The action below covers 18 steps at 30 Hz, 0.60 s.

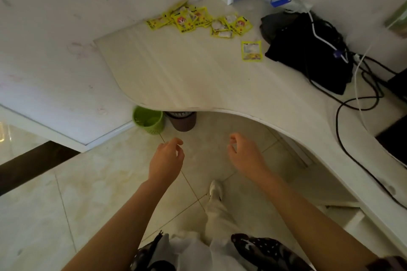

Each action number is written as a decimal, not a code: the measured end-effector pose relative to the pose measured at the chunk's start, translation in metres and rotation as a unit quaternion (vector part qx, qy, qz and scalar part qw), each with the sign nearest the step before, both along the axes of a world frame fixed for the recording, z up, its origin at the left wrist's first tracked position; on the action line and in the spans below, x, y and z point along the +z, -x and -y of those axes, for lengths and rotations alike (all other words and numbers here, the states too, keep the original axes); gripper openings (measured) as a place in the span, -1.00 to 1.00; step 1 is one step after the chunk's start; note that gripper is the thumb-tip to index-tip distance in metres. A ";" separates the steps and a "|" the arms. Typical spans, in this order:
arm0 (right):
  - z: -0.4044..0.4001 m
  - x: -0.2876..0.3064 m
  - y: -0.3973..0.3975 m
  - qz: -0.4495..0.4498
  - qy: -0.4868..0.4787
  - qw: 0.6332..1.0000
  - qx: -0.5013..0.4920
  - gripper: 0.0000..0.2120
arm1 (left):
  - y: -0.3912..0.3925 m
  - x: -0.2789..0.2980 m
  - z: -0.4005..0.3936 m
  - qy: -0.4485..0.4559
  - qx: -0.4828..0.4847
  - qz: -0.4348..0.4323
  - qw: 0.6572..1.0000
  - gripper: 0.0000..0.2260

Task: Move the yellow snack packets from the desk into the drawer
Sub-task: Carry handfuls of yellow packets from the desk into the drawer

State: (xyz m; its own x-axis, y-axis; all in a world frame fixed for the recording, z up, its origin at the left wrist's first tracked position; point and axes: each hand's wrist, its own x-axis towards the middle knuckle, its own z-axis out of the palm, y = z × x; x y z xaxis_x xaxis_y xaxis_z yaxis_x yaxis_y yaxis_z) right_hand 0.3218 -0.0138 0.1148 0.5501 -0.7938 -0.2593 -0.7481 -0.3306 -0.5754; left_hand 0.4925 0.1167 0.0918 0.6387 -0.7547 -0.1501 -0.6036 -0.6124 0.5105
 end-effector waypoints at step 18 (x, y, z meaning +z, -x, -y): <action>0.229 0.020 -0.101 -0.009 0.003 0.999 0.040 -0.68 | -0.093 0.005 0.210 0.002 0.018 -0.023 1.000 -0.79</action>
